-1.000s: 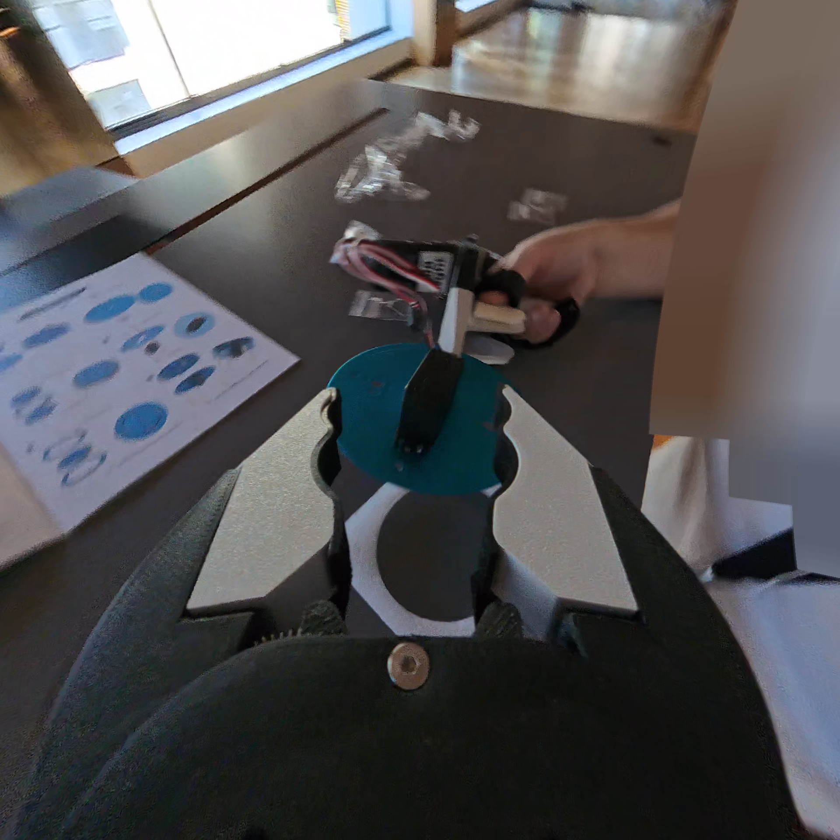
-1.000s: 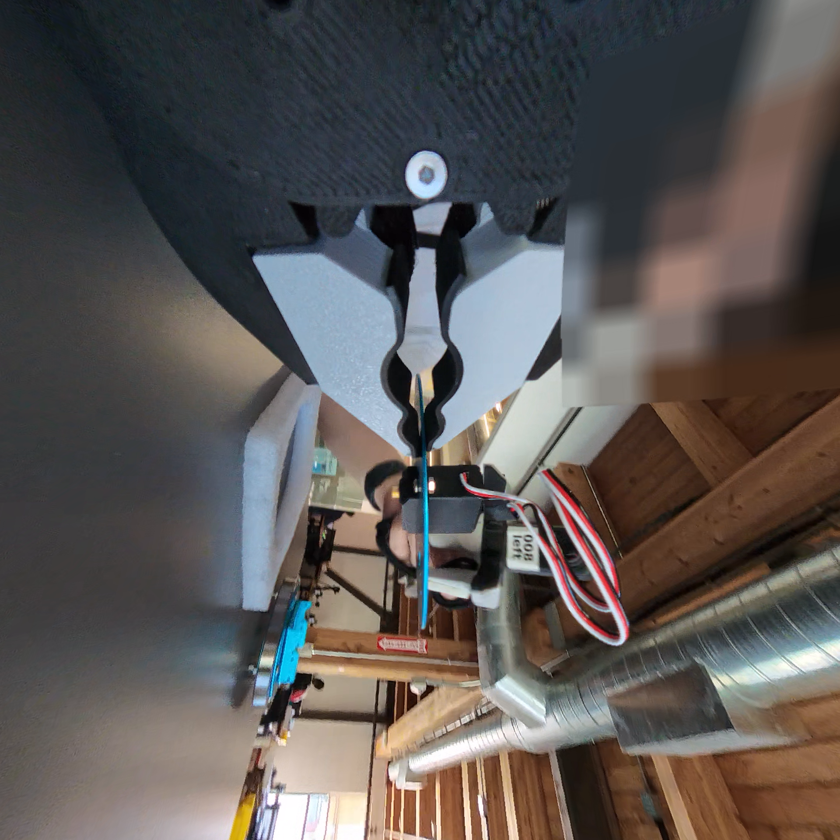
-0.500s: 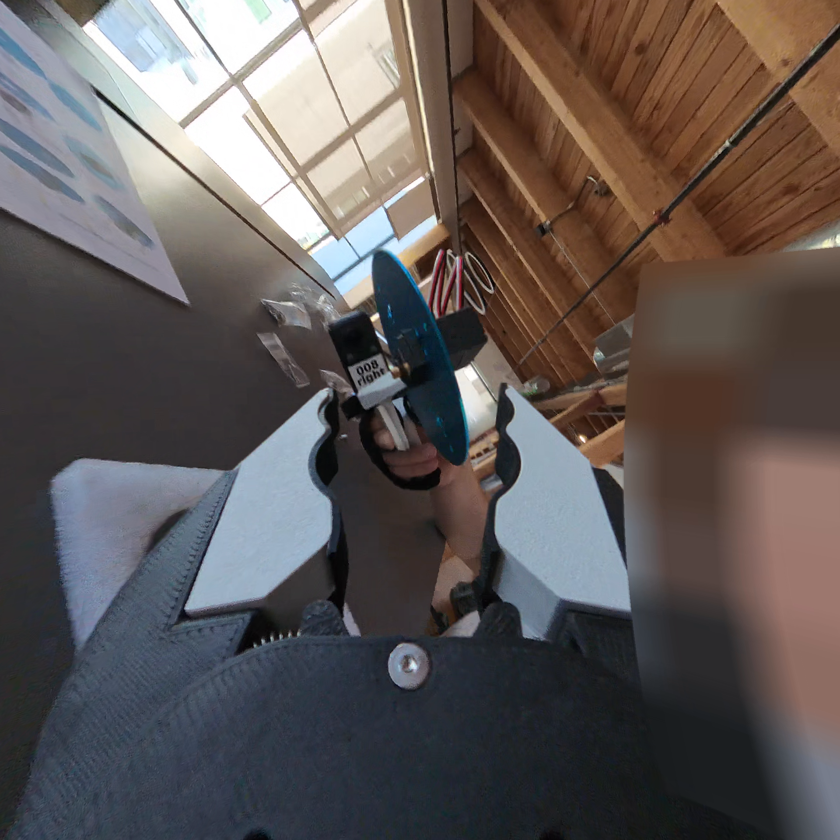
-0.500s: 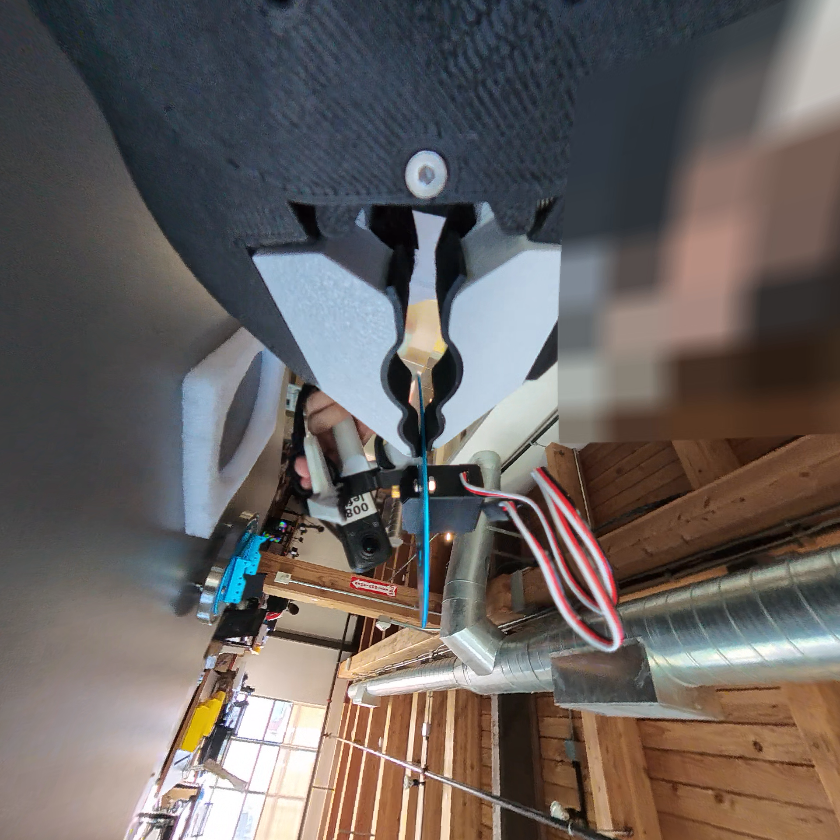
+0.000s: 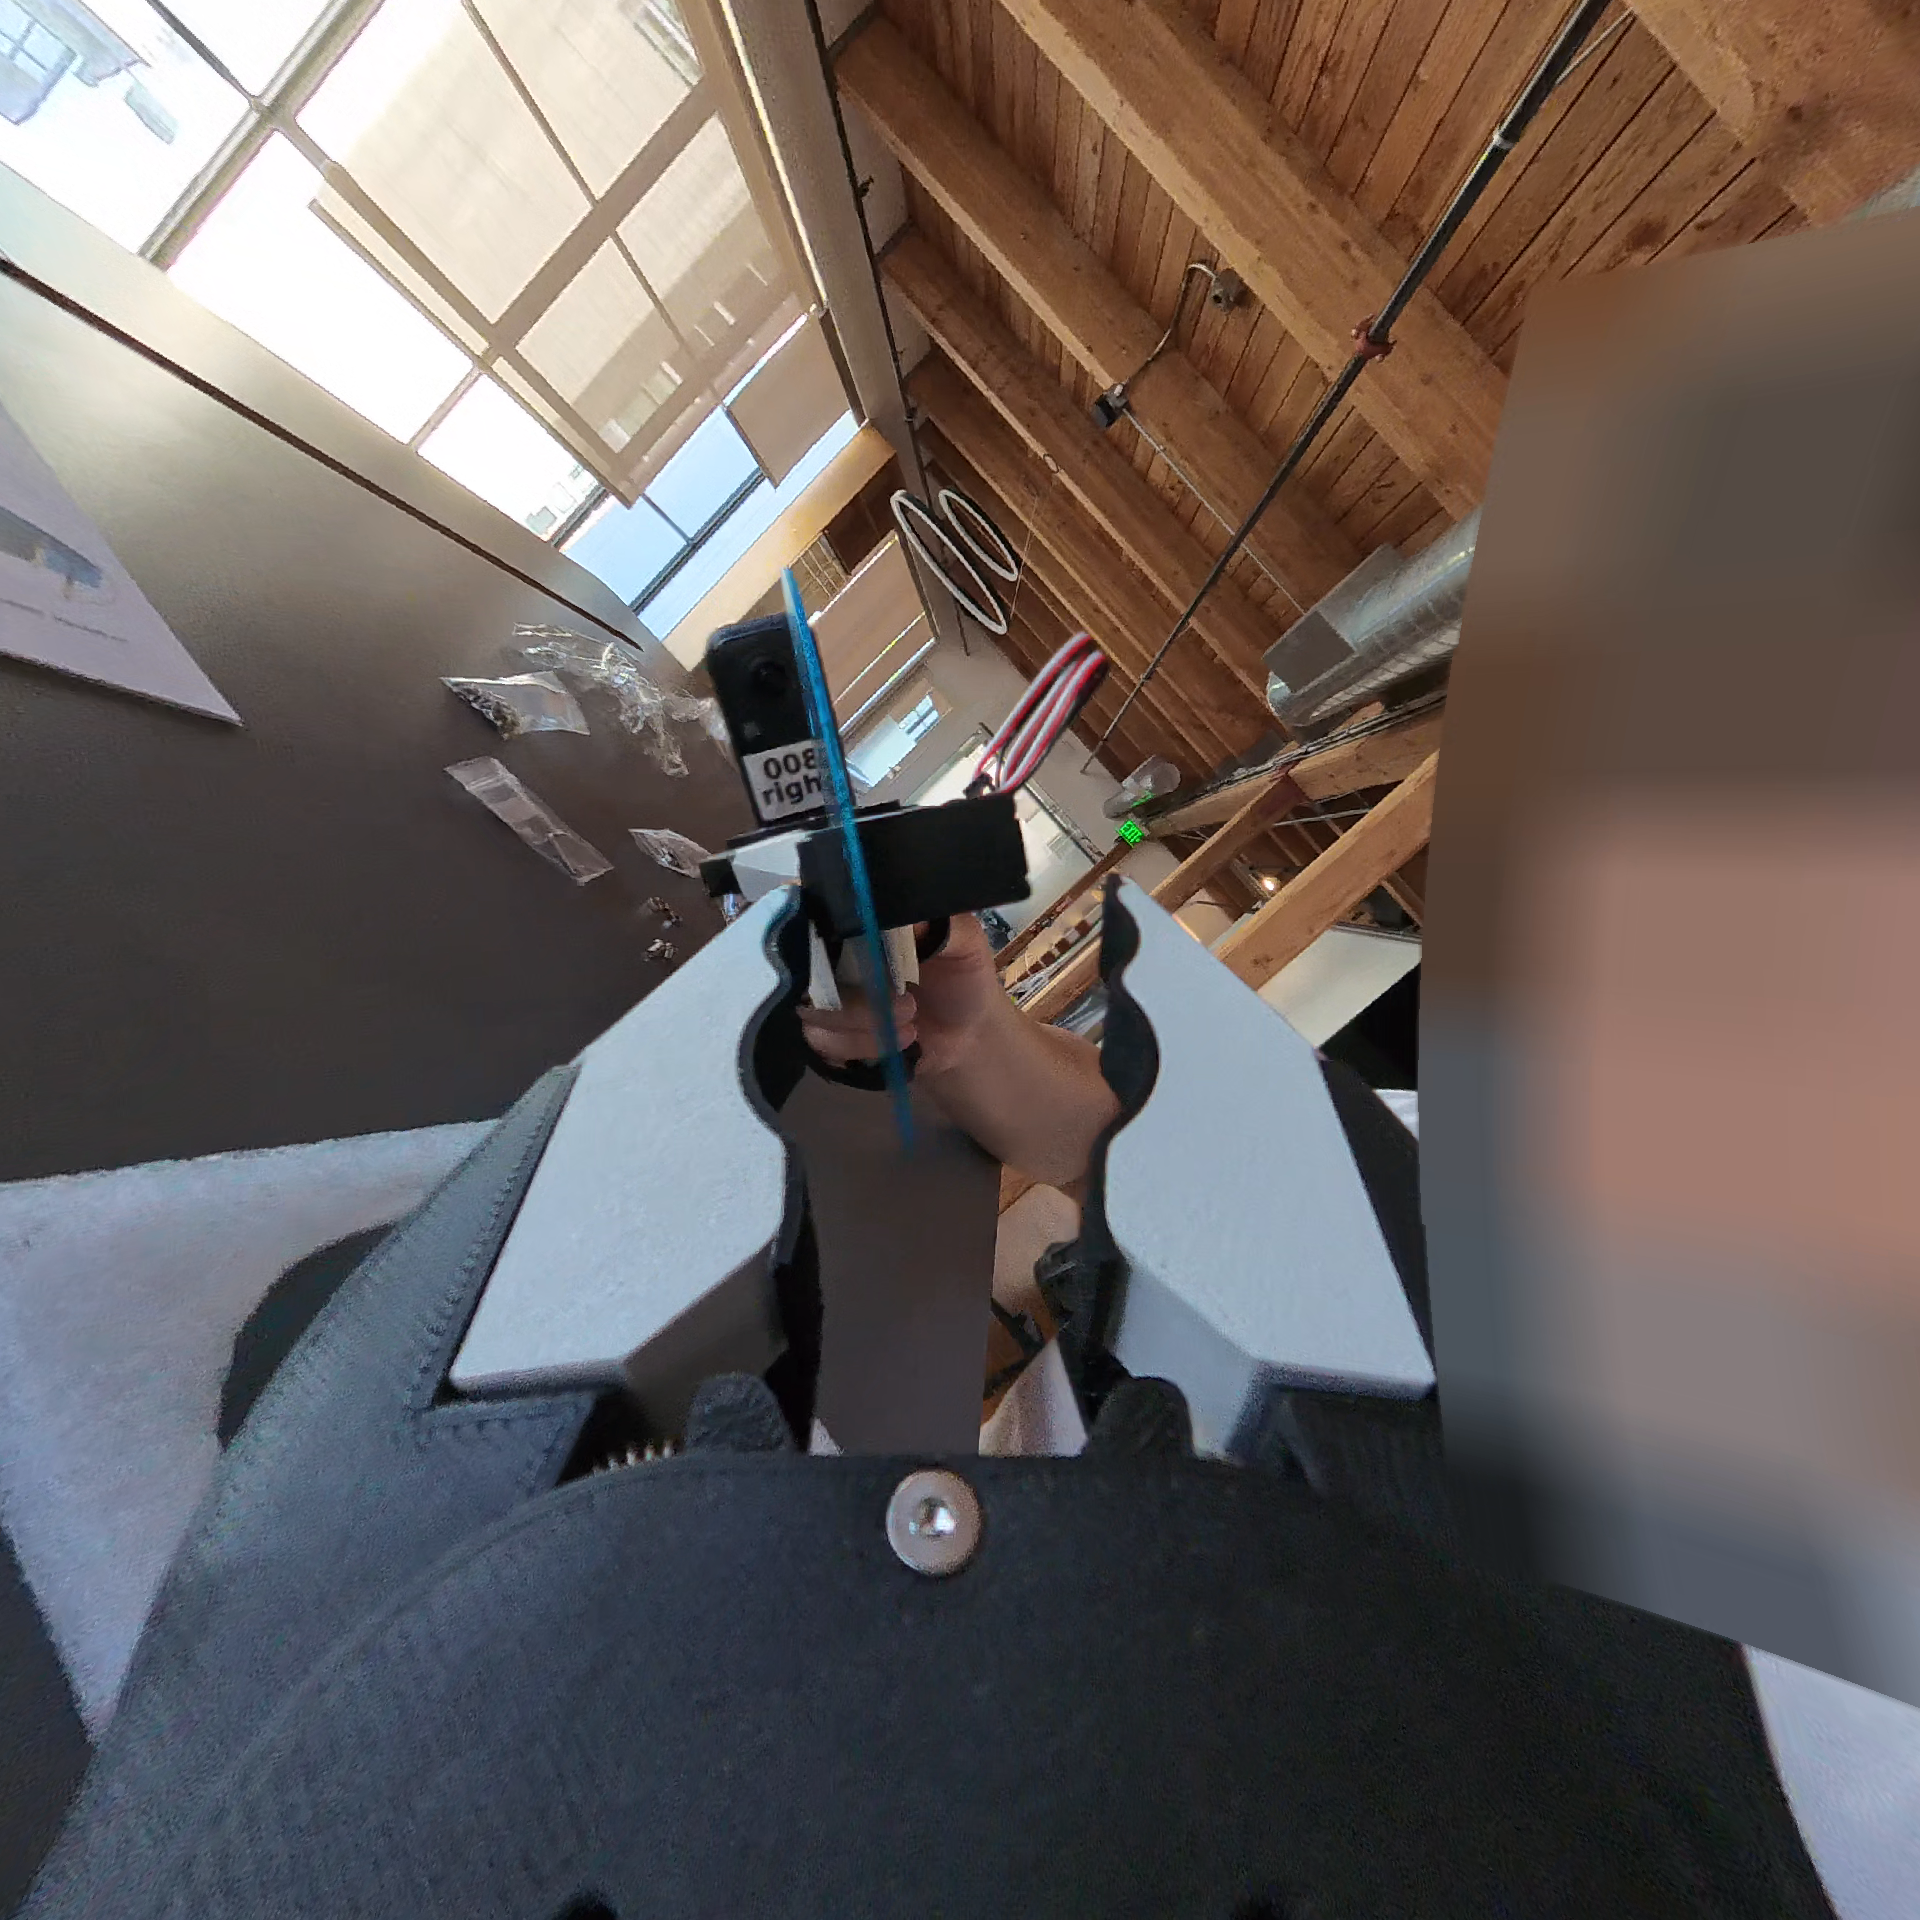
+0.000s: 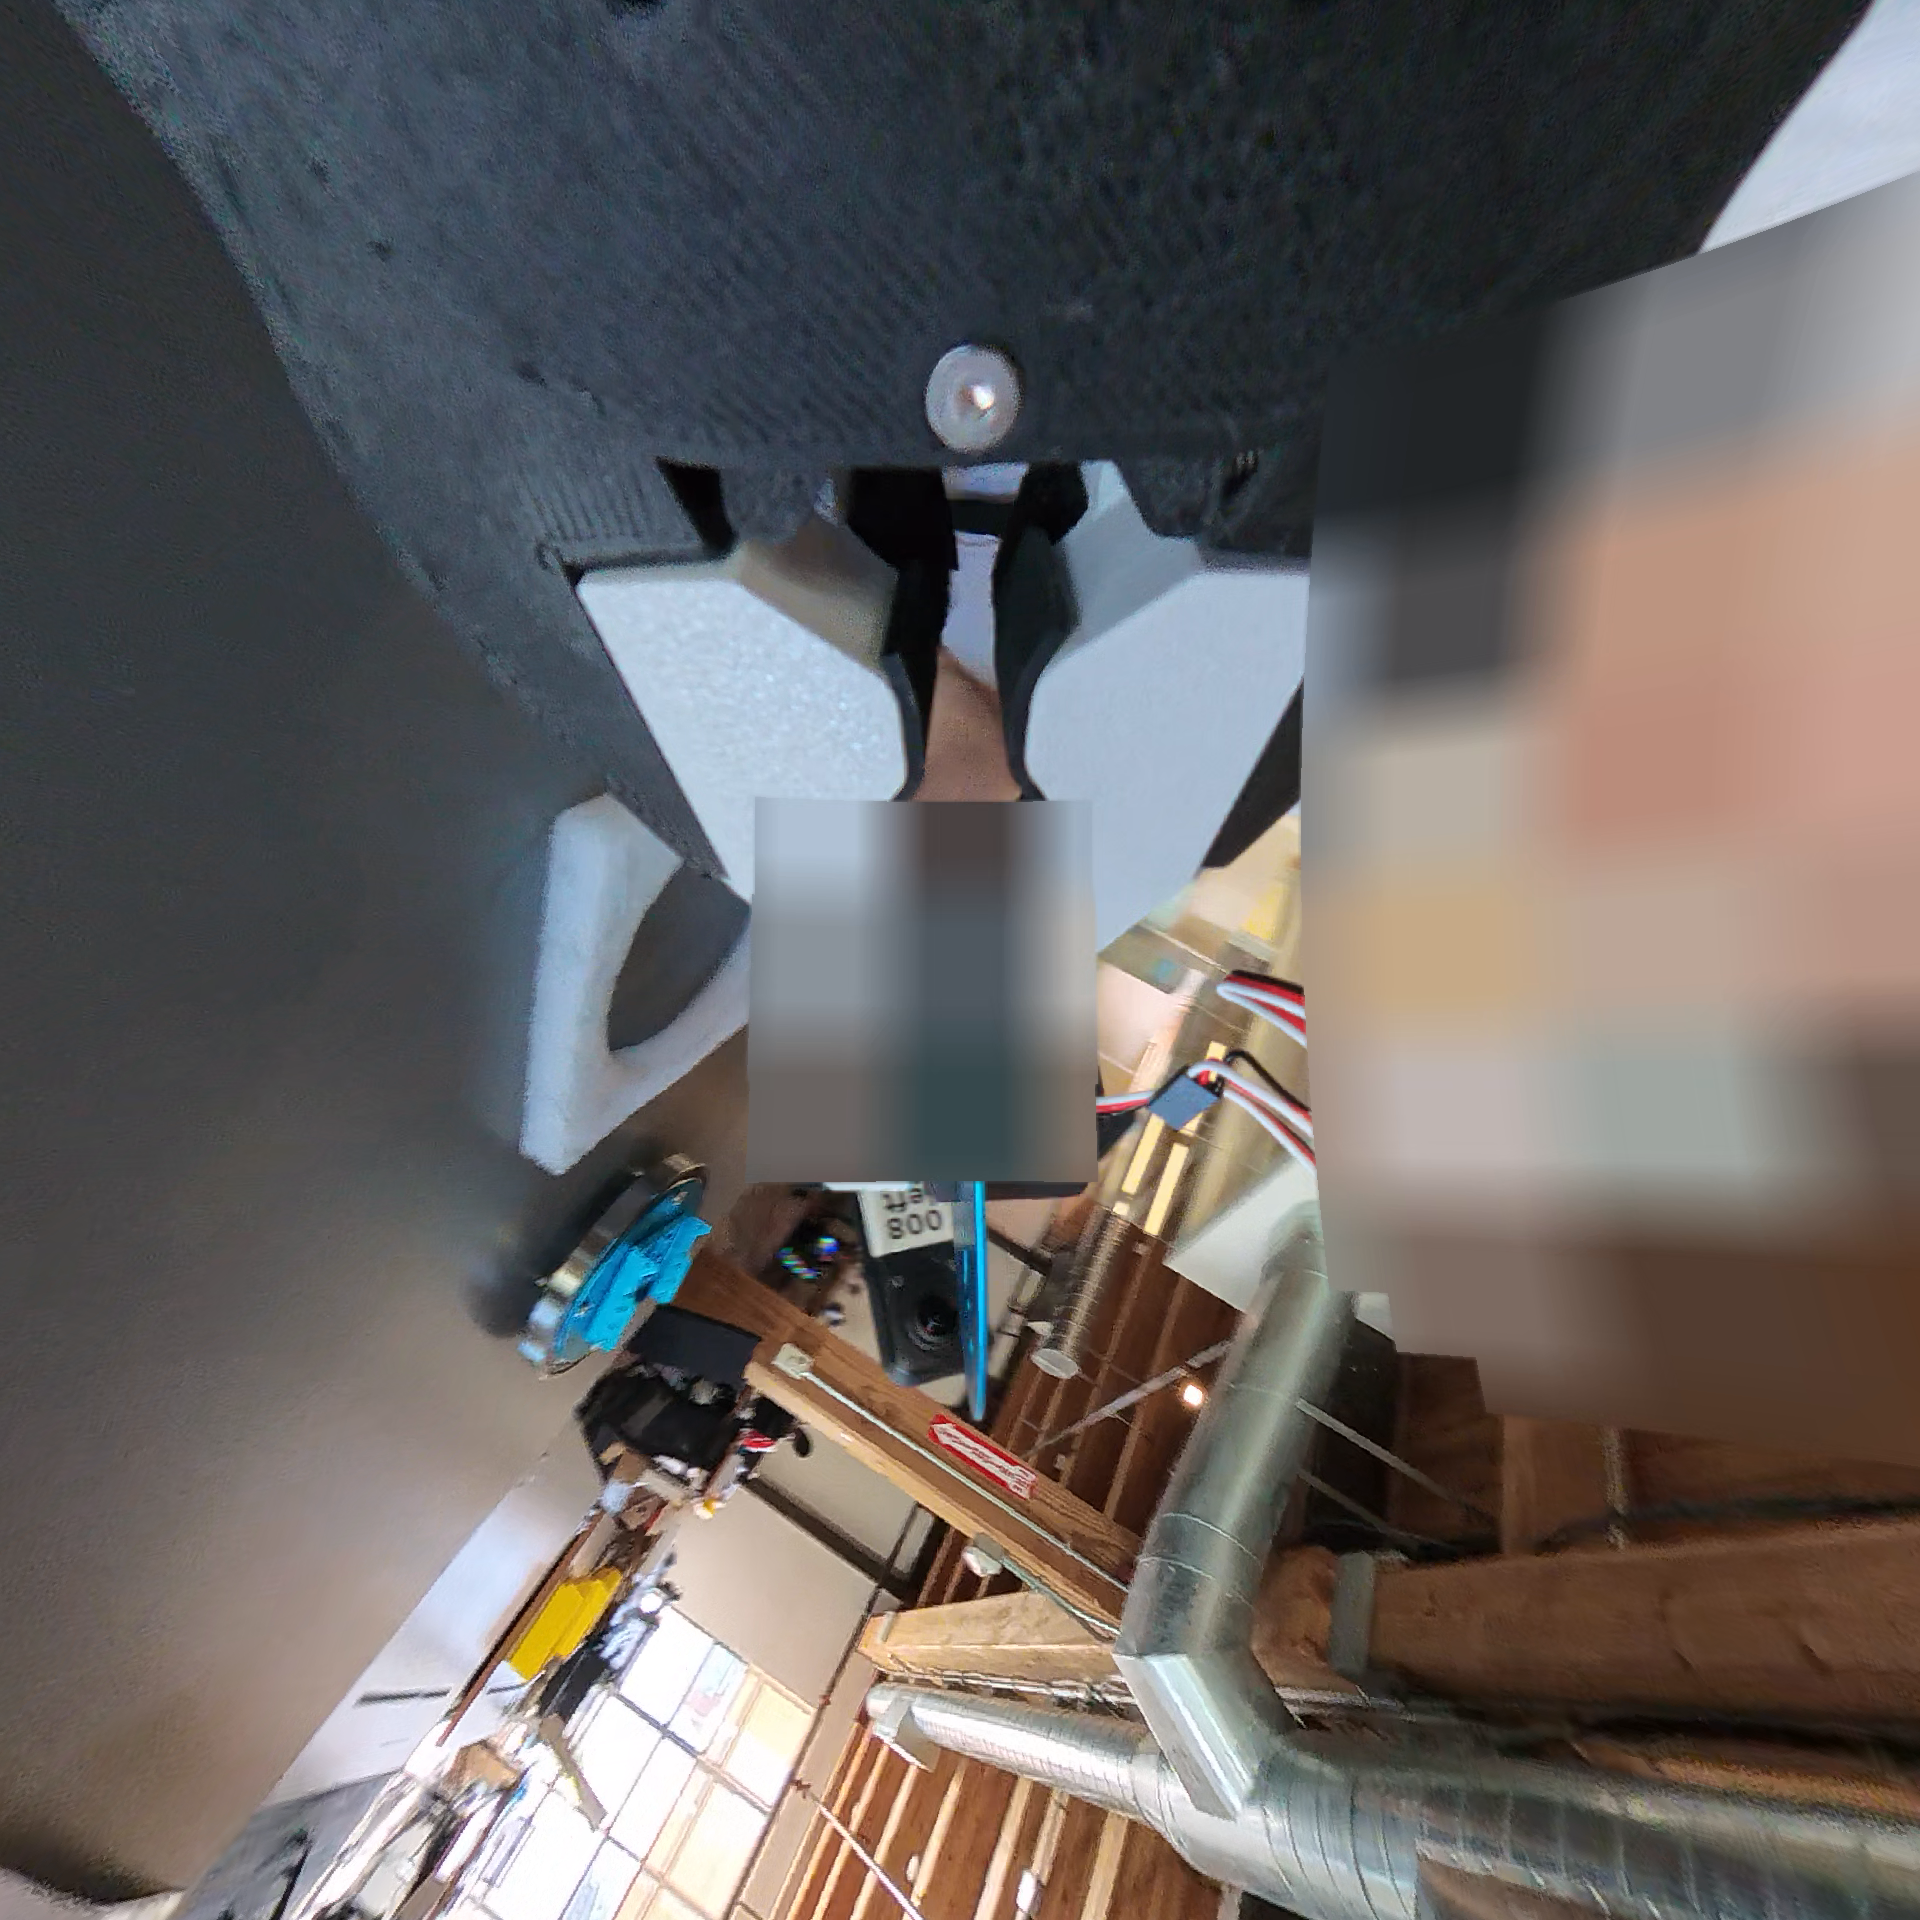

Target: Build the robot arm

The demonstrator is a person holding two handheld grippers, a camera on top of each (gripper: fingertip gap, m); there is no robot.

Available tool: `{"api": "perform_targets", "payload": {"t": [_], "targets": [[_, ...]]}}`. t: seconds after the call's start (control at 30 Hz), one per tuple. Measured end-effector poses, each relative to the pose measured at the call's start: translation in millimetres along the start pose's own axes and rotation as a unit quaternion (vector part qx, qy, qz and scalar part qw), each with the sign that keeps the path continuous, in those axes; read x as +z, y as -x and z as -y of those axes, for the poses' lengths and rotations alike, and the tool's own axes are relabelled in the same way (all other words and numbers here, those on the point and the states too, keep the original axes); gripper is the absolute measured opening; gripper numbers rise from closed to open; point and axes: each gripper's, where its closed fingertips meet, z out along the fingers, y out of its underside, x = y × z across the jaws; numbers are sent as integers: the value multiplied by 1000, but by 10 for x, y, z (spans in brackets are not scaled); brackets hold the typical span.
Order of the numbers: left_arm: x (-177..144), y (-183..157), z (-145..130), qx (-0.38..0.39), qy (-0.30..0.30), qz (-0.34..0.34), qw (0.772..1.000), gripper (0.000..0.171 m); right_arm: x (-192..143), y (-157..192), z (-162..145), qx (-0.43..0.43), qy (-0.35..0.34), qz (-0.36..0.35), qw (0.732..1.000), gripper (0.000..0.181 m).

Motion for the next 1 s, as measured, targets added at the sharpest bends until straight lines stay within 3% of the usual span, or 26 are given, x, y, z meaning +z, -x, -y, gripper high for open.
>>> {"api": "perform_targets", "payload": {"t": [0.03,0.1,0.2,0.37,0.47,0.57,0.77,0.83,0.9,1.0], "targets": [[5,16,-25,-1,3,4,1000,64,-4,-39,-15,-31,6,-20,999,0],[41,74,-113,32,21,33,999,76,-5,-85,-40,-95,17,-55,994,0],[86,157,-231,141,57,84,985,46,22,17,-44,-141,16,-45,989,0],[120,-13,-277,280,88,69,953,46,30,231,-78,-301,53,-29,952,0],[141,-156,-320,429,113,63,894,46,52,441,-115,-474,95,-27,875,0],[179,-285,-319,560,135,73,814,45,66,659,-125,-605,119,-28,787,0],[294,-595,-263,718,148,75,676,45,34,1000,-172,-780,137,-49,608,0],[331,-650,-257,751,154,80,637,45,14,1051,-179,-805,144,-64,573,0],[374,-703,-268,775,156,84,606,45,8,1112,-223,-813,146,-64,560,4],[442,-786,-333,788,156,75,591,45,21,1183,-265,-821,144,-64,549,7]]}}
